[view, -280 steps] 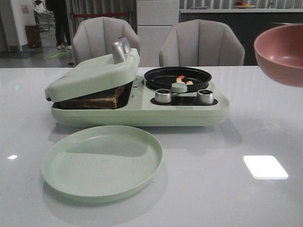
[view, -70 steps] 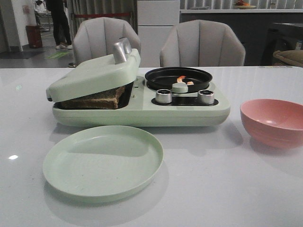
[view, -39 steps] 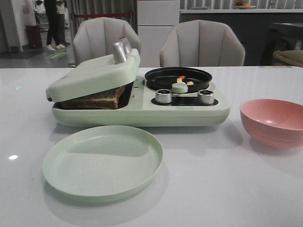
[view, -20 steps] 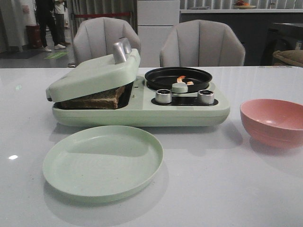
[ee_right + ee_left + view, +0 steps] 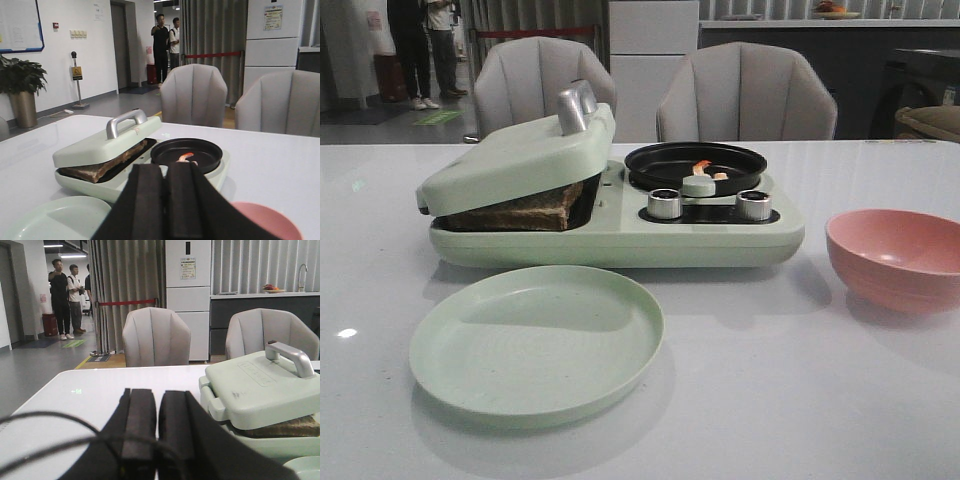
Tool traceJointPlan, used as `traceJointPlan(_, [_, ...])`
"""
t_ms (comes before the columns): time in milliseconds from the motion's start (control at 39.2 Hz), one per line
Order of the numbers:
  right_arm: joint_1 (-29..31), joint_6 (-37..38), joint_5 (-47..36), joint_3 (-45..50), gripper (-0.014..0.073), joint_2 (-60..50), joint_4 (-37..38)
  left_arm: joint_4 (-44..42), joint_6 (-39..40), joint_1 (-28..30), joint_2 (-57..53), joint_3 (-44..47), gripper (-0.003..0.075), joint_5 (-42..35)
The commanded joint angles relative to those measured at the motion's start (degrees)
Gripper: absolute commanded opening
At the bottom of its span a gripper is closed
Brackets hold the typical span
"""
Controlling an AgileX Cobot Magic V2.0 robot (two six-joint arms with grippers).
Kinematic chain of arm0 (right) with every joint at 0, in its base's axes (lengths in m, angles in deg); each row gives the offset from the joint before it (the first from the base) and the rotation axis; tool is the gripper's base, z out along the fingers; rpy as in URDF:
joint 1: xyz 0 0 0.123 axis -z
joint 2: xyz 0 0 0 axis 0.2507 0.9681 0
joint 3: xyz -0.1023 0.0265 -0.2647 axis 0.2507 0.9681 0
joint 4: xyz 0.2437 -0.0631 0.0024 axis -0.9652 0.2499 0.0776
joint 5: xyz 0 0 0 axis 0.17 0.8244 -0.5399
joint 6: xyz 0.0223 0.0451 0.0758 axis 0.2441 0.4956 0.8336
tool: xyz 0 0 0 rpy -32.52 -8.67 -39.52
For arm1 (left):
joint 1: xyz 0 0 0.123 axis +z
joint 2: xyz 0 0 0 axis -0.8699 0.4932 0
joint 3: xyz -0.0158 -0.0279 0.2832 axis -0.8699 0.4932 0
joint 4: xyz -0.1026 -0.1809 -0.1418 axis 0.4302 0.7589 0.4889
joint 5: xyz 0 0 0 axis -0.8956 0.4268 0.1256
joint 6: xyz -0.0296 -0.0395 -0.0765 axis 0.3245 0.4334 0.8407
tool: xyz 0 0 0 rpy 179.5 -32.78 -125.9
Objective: Make breakfast with bread and shrimp
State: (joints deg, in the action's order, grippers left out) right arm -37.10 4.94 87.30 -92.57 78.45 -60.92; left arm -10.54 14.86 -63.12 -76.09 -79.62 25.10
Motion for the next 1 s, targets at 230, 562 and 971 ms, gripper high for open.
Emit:
traceJointPlan(230, [9.6, 9.2, -0.3, -1.3, 0.0132, -2.9, 15.4, 0.1, 0.6, -0.3, -0.3, 1.2, 0.0112, -4.6])
traceJointPlan(562, [12.1, 26.3, -0.9, 2.6, 0.0132, -4.2, 28.6, 0.1, 0.6, -0.3, -0.3, 1.2, 0.0112, -4.6])
traceJointPlan(971, [15.2, 31.0, -4.6, 7.7, 0.0132, -4.2, 29.6, 0.1, 0.6, -0.3, -0.3, 1.2, 0.0112, -4.6])
